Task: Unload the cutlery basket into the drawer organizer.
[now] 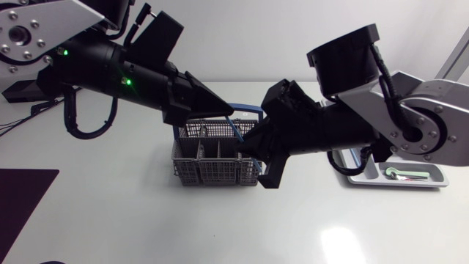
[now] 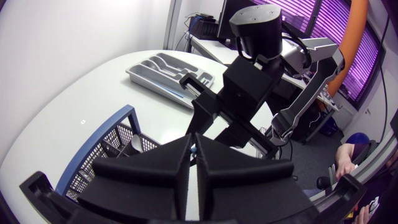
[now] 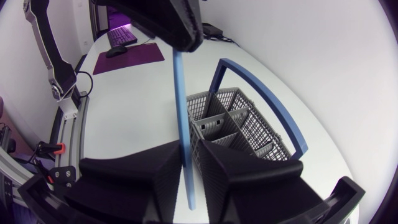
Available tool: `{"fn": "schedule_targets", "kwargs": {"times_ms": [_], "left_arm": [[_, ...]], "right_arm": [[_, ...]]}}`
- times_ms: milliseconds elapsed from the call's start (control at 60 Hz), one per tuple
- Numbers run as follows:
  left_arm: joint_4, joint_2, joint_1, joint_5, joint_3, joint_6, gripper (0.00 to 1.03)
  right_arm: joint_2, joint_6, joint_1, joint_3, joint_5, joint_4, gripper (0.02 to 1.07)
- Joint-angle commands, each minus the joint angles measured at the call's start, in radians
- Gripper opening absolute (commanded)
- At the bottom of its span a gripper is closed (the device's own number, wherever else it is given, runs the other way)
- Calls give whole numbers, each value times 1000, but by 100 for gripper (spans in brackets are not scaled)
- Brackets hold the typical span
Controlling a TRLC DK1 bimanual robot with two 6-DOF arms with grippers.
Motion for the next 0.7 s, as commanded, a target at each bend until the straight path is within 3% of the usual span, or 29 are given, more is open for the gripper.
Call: {"fn": "schedule_targets", "kwargs": {"times_ms": [0,67,150,333,400,467,683], "left_arm": [[-7,17,1,17,41,-20,4],[-7,17,3,17,47,-23,4],[-4,17,6,17,53,-32,15],[5,15,12,15,85,-38,59],[25,12,24,14,95,-44,69],[48,9,37,9,107,-57,75],[249,-34,147,6,87,-205,76]], "right_arm": [[-13,-1,-14,-27,-22,-16,8],[-18,-4,-14,-32,-26,-27,8],[-23,-2,-14,-33,-26,-44,8],[-58,-13,-24,-64,-25,-71,8],[-73,-18,-47,-76,-34,-88,8],[-95,-27,-70,-98,-37,-101,8],[-178,-65,-214,-153,-63,-153,8]]}}
